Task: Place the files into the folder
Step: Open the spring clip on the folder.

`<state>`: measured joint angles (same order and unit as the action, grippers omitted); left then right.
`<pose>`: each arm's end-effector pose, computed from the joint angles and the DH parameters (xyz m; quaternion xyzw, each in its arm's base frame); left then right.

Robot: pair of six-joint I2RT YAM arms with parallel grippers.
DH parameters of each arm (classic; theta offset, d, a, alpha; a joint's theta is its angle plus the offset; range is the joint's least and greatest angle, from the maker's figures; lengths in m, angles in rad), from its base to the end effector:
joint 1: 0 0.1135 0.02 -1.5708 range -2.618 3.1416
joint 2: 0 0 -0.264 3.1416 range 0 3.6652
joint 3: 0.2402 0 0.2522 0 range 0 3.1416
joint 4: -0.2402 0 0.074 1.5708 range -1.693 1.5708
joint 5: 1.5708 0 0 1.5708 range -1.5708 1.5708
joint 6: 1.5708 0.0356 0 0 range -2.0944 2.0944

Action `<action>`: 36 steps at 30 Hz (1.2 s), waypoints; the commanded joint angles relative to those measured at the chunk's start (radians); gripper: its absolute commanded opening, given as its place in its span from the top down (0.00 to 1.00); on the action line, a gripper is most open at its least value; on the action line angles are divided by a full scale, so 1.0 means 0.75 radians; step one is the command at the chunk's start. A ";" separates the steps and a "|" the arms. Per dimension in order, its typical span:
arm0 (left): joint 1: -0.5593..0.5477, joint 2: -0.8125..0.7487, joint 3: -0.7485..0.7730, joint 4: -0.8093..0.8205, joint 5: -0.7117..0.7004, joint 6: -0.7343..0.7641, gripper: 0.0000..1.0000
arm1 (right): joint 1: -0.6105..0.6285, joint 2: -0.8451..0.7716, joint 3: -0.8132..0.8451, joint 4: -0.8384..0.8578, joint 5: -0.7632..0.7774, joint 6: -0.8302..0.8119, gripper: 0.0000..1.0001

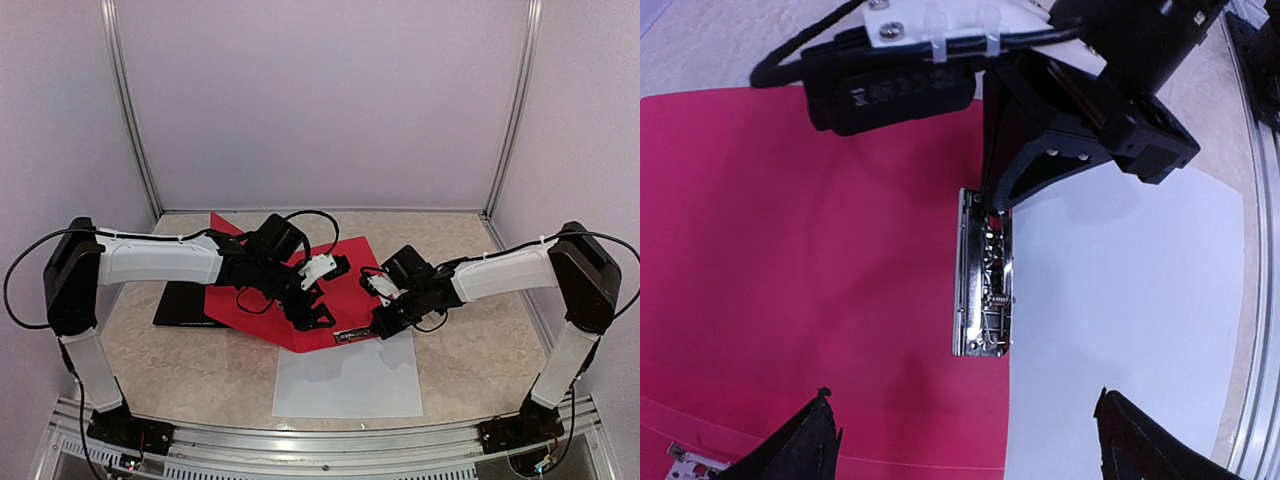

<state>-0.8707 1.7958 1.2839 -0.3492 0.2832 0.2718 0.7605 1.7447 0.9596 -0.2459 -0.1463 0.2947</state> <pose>0.2452 -0.3065 0.2211 0.5432 0.7544 -0.2279 0.2896 0.2409 0.2364 0.1491 -0.2408 0.9308 0.1947 0.1943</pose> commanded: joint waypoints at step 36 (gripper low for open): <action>-0.028 0.427 -0.049 0.444 0.244 0.359 0.42 | -0.030 0.007 -0.030 0.021 -0.046 0.012 1.00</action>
<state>-0.8806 2.0846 1.2663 -0.0559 0.4770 0.5472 0.7483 1.7447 0.9504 -0.2295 -0.1810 0.3038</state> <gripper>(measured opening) 0.597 0.005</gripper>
